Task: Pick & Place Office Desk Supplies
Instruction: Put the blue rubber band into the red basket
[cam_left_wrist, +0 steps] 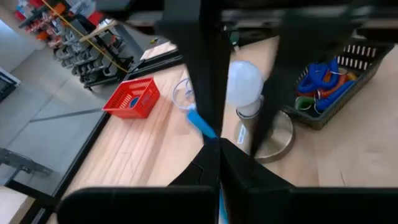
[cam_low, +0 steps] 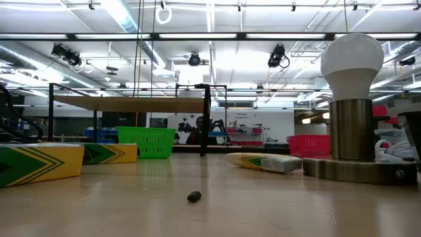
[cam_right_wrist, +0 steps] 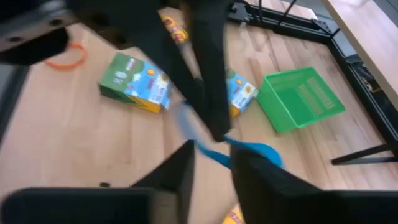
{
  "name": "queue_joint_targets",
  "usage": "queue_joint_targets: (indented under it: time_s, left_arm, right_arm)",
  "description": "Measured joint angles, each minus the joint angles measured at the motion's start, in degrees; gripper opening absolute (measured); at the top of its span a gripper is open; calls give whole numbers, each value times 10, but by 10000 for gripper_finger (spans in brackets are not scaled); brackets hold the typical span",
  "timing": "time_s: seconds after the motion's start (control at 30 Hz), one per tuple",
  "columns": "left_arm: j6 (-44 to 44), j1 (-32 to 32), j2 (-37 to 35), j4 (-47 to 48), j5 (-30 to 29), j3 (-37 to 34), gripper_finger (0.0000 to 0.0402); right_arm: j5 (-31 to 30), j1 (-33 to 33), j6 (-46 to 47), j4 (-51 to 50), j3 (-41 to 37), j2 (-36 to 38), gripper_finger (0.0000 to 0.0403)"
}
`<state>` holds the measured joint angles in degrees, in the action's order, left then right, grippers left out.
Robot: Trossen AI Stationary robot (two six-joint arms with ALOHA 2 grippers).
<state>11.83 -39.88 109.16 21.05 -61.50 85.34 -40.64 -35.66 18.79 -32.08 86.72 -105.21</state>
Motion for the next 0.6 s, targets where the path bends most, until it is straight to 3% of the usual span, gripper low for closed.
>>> queue_joint_targets:
  time_s: [0.13, 0.2, 0.6]
  left_arm:
    - [-3, -3, 0, 0, 0, 0, 1]
    - [-3, -3, 0, 1, 0, 0, 1]
    - [1, -2, 0, 10, -1, 0, 1]
  right_arm:
    - [0, 3, -8, -8, 0, 0, 22]
    - [3, -2, -22, -7, 0, 0, 9]
    - [28, -40, -14, 6, 0, 0, 158]
